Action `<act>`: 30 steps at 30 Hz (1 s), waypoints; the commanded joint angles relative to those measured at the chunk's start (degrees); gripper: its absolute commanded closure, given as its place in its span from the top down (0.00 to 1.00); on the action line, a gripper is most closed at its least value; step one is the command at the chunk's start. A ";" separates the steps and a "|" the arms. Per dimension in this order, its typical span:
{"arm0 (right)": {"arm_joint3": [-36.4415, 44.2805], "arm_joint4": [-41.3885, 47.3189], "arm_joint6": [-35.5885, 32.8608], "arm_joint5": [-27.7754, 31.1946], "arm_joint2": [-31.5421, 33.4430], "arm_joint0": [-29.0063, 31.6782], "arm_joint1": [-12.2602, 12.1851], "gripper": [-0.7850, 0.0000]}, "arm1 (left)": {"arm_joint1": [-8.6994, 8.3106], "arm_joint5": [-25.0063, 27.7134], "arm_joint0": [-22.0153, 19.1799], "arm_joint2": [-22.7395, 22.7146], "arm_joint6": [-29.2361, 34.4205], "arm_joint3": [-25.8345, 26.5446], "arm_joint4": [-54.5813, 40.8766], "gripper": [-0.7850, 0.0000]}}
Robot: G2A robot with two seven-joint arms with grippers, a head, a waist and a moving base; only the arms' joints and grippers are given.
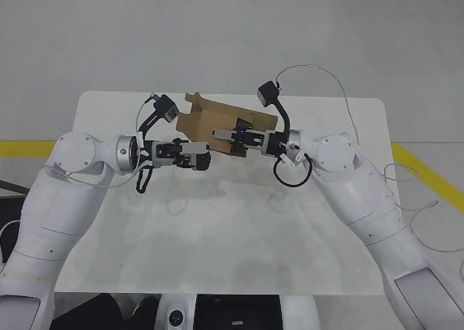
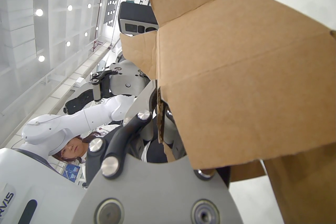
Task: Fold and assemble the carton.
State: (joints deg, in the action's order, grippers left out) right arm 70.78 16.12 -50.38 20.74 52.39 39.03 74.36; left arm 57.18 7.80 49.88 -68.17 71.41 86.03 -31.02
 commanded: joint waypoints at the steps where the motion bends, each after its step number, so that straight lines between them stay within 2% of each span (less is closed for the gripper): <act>1: -0.14 0.00 -0.05 0.04 -0.03 -0.02 0.08 0.00 | 0.00 -0.10 0.02 0.03 0.05 0.01 0.00 1.00; 12: -1.70 0.77 -0.86 0.02 2.62 0.01 -0.25 0.00 | -0.19 0.26 0.17 -0.88 0.47 -0.53 -0.13 1.00; 20: -1.51 3.21 -7.17 -1.99 7.07 1.20 -1.65 0.00 | -0.92 1.24 0.28 -4.49 -1.28 -3.37 2.14 1.00; 23: -0.60 4.51 -9.93 -2.21 8.74 2.13 -2.22 0.00 | -1.33 1.13 0.19 -5.84 -3.60 -5.07 5.96 1.00; 30: 3.06 6.68 -15.12 -2.94 11.56 4.55 -3.34 0.00 | -1.27 -0.07 -0.35 -4.15 -6.00 -7.26 10.55 1.00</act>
State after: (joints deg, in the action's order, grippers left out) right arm 73.24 22.30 -64.94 17.79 63.53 43.22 71.16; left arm 55.82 7.92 49.77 -73.07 65.52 79.03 -21.10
